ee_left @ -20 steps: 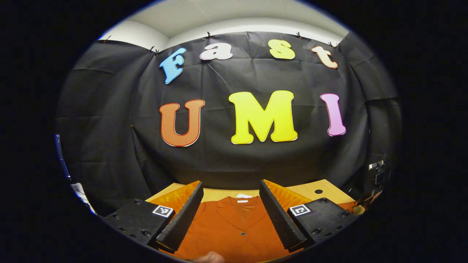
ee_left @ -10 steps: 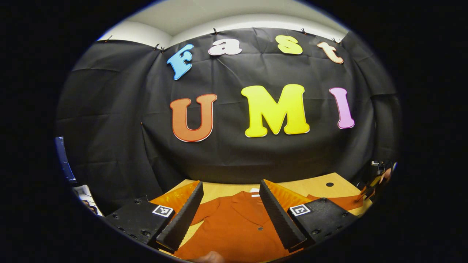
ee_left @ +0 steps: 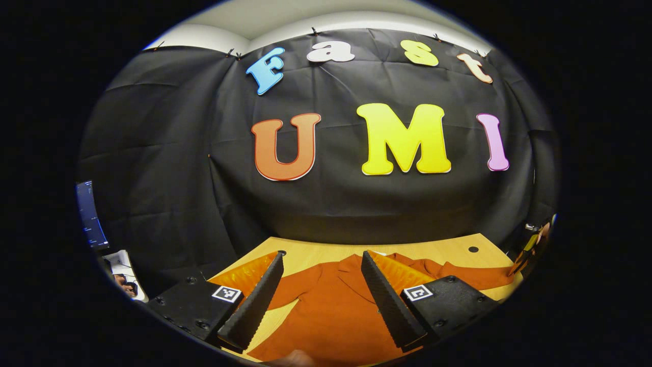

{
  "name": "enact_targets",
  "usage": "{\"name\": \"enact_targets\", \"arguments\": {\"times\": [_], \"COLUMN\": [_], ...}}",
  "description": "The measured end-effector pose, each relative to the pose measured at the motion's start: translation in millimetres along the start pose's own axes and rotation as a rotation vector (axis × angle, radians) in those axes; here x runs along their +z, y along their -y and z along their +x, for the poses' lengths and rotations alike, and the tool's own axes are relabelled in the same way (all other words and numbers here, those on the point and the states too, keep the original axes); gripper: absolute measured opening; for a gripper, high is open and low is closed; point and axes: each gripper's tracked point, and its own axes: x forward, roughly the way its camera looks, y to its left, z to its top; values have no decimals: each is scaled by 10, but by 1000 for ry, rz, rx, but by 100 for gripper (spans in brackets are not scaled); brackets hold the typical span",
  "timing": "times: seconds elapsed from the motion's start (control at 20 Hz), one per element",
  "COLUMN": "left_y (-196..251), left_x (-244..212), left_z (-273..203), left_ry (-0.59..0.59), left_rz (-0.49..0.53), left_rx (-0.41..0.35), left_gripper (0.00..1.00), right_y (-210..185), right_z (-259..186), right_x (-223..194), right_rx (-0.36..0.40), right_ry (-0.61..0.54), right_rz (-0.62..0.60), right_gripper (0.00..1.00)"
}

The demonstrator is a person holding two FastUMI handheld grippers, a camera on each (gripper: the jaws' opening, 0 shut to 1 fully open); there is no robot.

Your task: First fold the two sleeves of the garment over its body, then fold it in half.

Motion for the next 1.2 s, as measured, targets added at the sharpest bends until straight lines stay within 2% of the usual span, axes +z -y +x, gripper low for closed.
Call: {"name": "enact_targets", "arguments": {"times": [0.05, 0.15, 0.2, 0.25, 0.4, 0.45, 0.6, 0.75, 0.9, 1.05, 1.2], "left_y": [5, 13, 7, 9, -5, -14, -25, -35, -154, -392, -695], "left_x": [10, 26, 17, 27, 50, 58, 75, 67, -6, -50, -131], "left_z": [15, 45, 54, 63, 100, 107, 135, 155, 189, 207, 217], "left_ry": [1, 7, 8, 8, 21, 25, 39, 58, 56, 60, 64], "left_rz": [4, 12, 15, 17, 13, 16, 34, 21, 11, -9, -31], "left_rx": [-6, -14, -17, -22, -34, -38, -62, -96, -113, -102, -80], "left_gripper": [99, 99, 99, 99, 99, 99, 100, 100, 100, 99, 100], "right_y": [3, 49, 52, 65, -37, -70, -245, -717, -1297, -2186, -2956], "right_z": [-2, 13, -4, -13, -210, -284, -577, -962, -1406, -1743, -1861], "right_x": [14, -7, 13, -14, 28, 39, 13, -133, -413, -873, -1268], "right_rx": [0, -16, -11, -10, 22, 28, 52, 129, 213, 396, 448], "right_ry": [-3, -4, -3, -9, 38, 62, 113, 144, 180, 133, 109], "right_rz": [13, 16, -8, -29, 8, -2, -31, -68, -171, -267, -382], "right_gripper": [21, 18, 7, 7, 9, 0, 0, 0, 0, 0, 0]}}
